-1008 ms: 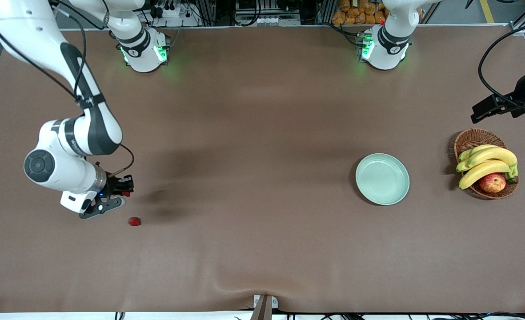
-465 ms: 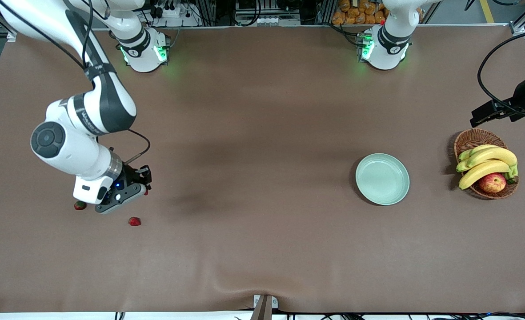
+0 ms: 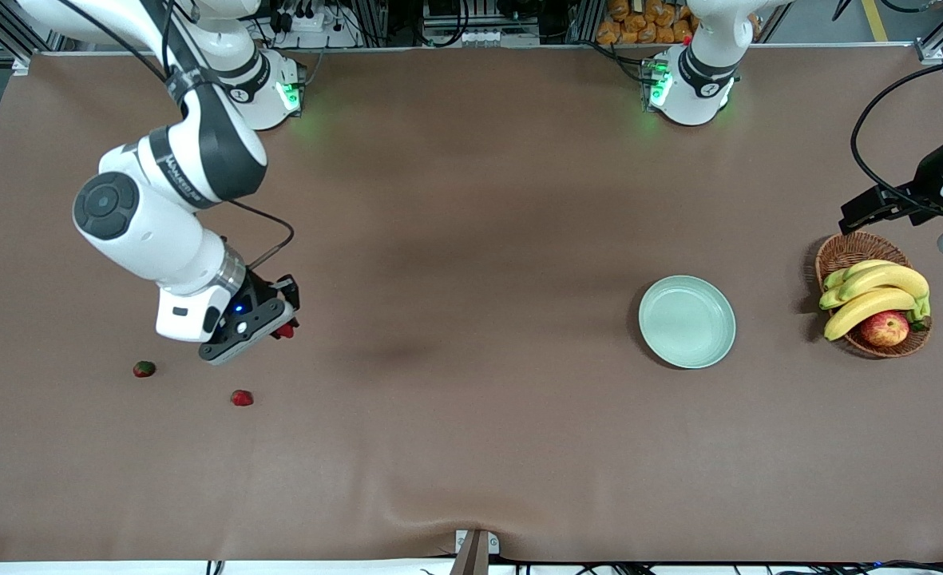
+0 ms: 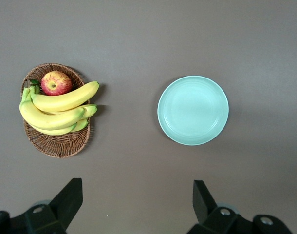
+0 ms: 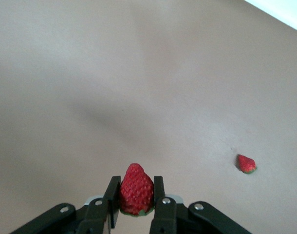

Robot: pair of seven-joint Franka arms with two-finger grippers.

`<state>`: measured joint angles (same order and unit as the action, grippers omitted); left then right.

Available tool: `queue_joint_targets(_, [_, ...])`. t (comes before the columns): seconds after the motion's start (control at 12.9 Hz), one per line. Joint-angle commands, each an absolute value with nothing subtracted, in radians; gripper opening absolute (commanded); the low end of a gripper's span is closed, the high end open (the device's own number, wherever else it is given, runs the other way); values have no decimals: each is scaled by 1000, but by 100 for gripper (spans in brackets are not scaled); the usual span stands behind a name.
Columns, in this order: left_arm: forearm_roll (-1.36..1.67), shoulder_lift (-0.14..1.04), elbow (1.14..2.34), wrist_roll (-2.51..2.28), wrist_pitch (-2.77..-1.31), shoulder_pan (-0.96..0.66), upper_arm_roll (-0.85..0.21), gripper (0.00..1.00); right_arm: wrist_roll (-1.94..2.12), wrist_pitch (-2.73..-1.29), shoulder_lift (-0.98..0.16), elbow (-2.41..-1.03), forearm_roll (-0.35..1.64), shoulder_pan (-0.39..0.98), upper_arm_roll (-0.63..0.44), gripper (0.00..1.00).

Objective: Collect all strawberries into plate
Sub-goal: 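Carry the strawberry toward the plate and release it mid-table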

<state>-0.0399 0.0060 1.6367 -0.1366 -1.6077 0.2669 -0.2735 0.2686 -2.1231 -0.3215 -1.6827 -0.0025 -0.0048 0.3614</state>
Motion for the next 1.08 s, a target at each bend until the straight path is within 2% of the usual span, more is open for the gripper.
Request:
queue_joint_targets(0.0, [-41, 0, 1655, -129, -1631, 271, -279, 100, 264, -2094, -313, -1651, -2, -15, 420, 0])
queue_joint_targets(0.23, [-41, 6, 1658, -133, -1635, 265, -279, 100, 264, -2114, -322, -1651, -2, 20, 477, 0])
queue_joint_targets(0.78, [-40, 21, 1687, -138, -1670, 265, -281, 100, 265, -2175, -337, -1652, -3, 195, 476, 0])
queue_joint_targets(1.01, [-40, 21, 1716, -138, -1709, 267, -281, 100, 265, -2261, -463, -1651, -14, 264, 474, 0])
